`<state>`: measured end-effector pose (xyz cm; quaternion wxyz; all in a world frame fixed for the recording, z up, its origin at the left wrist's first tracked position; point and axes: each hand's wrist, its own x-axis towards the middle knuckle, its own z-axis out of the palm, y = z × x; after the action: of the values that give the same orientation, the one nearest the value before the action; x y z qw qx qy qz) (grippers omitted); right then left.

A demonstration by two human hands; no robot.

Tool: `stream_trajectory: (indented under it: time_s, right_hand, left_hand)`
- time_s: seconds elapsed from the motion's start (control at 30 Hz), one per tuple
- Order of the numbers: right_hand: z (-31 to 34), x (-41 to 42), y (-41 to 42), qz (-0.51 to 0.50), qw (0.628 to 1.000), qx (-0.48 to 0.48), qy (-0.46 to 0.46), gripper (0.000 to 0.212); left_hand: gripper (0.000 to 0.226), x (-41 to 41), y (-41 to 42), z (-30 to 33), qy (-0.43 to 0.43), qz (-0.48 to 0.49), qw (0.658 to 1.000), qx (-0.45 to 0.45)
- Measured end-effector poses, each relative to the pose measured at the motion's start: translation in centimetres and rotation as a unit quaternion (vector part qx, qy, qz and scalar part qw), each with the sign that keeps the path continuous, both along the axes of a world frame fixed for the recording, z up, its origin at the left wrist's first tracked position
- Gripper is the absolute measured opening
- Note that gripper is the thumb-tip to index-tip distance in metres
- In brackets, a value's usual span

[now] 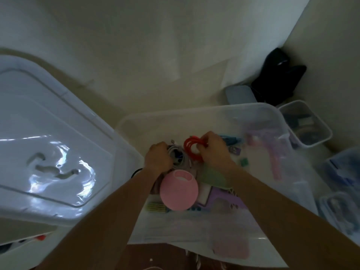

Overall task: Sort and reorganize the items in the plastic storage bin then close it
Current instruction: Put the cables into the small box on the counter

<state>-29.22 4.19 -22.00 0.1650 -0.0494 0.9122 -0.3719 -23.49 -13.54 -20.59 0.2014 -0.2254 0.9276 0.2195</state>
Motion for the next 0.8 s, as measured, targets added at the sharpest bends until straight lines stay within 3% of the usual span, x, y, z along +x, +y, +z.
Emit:
stream_trajectory:
  time_s: [0.1, 0.2, 0.33, 0.43, 0.6, 0.7, 0.8]
  right_hand:
    - [1.6, 0.2, 0.9, -0.122, 0.98, -0.139, -0.073, 0.019]
    - [2.8, 0.4, 1.7, -0.245, 0.881, -0.35, -0.201, 0.025]
    - [4.2, 1.4, 2.2, -0.269, 0.788, -0.449, -0.323, 0.012]
    - [5.1, 2.1, 1.9, -0.273, 0.791, -0.458, -0.3, 0.01]
    - [7.9, 3.0, 3.0, -0.236, 0.866, -0.41, -0.162, 0.012]
    - [9.3, 3.7, 4.5, -0.233, 0.855, -0.442, -0.141, 0.012]
    - [10.9, 4.4, 6.4, -0.233, 0.829, -0.488, -0.145, 0.018]
  left_hand:
    - [0.031, 0.0, 0.1, 0.2, -0.006, 0.024, 0.999, 0.022]
    - [0.032, 0.0, 0.2, 0.3, 0.012, 0.063, 0.996, 0.057]
    - [0.022, -0.4, 0.9, 1.1, 0.063, 0.125, 0.978, 0.154]
    - [0.013, 0.0, 2.1, 3.5, 0.116, 0.201, 0.926, 0.297]
    - [0.02, 1.8, 5.4, 9.0, 0.154, 0.206, 0.845, 0.468]
    - [0.022, 2.2, 7.7, 11.2, 0.148, 0.217, 0.811, 0.522]
    - [0.021, 2.1, 10.2, 13.5, 0.162, 0.197, 0.818, 0.516]
